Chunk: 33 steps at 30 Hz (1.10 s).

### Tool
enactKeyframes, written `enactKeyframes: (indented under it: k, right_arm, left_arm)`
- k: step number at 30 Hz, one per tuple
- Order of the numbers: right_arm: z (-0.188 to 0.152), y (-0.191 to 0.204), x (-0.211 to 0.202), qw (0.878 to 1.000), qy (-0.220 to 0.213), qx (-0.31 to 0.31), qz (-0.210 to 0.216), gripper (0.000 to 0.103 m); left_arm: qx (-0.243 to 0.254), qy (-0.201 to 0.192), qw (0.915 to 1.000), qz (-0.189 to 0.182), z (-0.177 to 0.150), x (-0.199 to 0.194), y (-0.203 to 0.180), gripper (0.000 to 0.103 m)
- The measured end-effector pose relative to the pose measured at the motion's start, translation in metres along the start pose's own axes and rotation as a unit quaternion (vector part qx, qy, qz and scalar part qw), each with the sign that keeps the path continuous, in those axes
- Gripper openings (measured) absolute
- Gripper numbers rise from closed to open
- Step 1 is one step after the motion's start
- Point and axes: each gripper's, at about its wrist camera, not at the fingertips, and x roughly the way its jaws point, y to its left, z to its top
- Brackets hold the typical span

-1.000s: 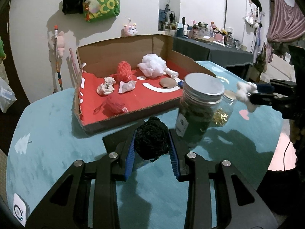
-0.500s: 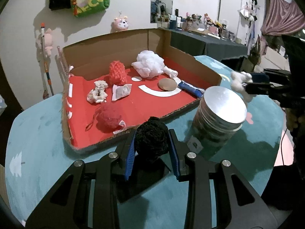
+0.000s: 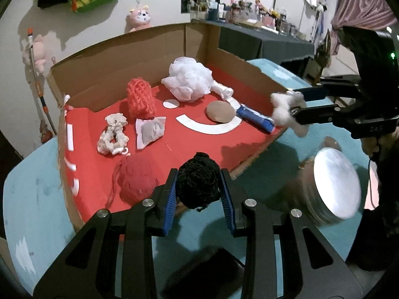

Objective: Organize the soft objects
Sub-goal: 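Carry the black pom-pom and white bunny plush with both tools into the box, then open both tools to release the pom-pom and bunny plush in the box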

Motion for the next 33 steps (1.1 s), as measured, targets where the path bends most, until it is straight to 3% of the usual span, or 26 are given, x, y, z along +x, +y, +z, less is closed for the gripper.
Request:
enactKeyframes:
  k: [8, 18, 33]
  right_arm:
    - [0.025, -0.006, 0.050, 0.997, 0.062, -0.025, 0.028, 0.046]
    - [0.039, -0.009, 0.106, 0.987, 0.142, -0.060, 0.047, 0.046]
    - [0.043, -0.010, 0.137, 0.980, 0.182, -0.073, 0.037, 0.047]
  left_arm:
    - [0.029, 0.055, 0.9978, -0.020, 0.025, 0.042, 0.007, 0.030]
    - [0.059, 0.114, 0.9916, -0.014, 0.041, 0.086, 0.012, 0.030]
    - [0.066, 0.130, 0.9893, -0.007, 0.046, 0.112, 0.014, 0.031]
